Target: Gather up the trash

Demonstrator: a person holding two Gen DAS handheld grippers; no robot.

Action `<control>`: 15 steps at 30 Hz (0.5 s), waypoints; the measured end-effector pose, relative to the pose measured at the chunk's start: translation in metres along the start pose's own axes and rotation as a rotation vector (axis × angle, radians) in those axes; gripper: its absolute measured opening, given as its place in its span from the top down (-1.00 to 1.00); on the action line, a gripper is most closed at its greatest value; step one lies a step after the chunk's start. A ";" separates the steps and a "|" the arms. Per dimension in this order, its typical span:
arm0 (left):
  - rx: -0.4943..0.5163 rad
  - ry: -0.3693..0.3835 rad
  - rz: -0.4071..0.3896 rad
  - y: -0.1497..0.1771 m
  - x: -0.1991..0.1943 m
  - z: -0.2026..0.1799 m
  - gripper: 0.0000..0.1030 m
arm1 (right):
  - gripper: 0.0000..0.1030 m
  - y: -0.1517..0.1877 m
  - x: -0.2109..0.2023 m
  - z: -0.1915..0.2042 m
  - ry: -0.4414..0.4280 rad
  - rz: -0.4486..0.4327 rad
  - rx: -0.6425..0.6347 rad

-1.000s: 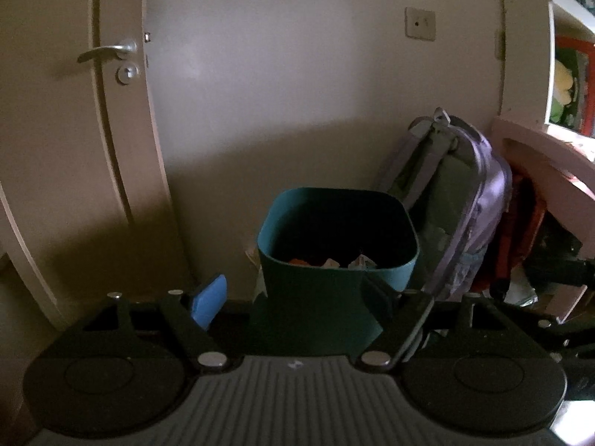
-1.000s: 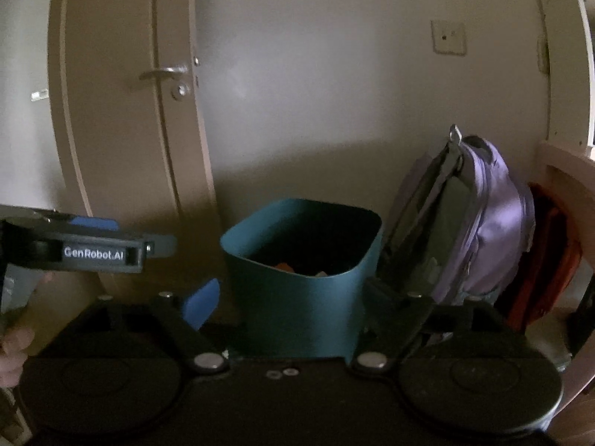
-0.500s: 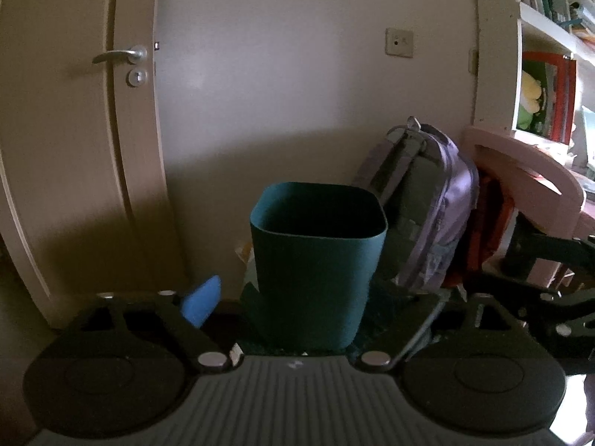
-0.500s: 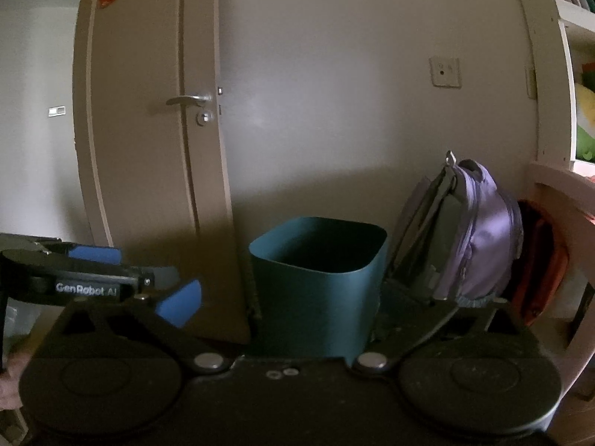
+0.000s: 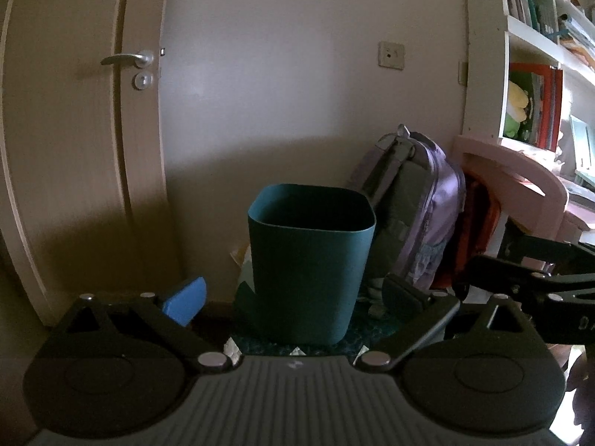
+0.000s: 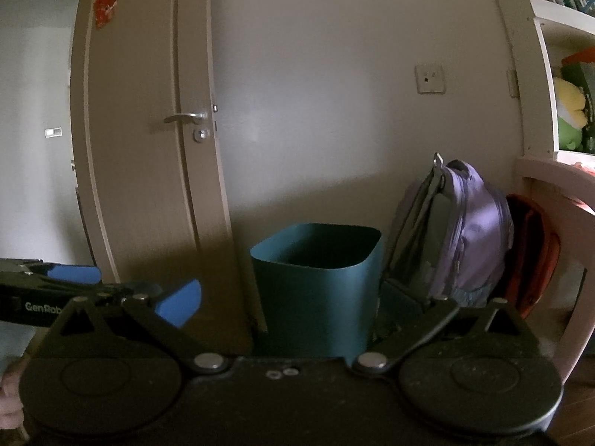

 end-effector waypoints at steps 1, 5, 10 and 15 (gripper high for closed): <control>-0.005 0.000 -0.001 0.001 -0.001 0.000 -0.97 | -1.00 0.000 -0.001 0.000 -0.003 -0.008 0.001; -0.012 -0.008 0.002 0.004 -0.002 0.002 -0.97 | -1.00 0.002 -0.005 0.003 -0.003 -0.020 -0.019; -0.007 -0.010 0.012 0.009 -0.002 0.001 -0.97 | -1.00 0.004 -0.008 0.003 0.001 -0.025 -0.012; -0.009 -0.009 0.019 0.013 -0.003 0.000 -0.97 | -1.00 0.005 -0.010 0.003 -0.003 -0.028 -0.018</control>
Point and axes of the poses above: each gripper's, at about its wrist camera, not at the fingertips, and x roughly the way its jaws point, z to its left, y to its underside, the point moved 7 cm from there along x, roughly the way its jaws point, and after that the axes turned 7 degrees about y, right-handed, at the moved point
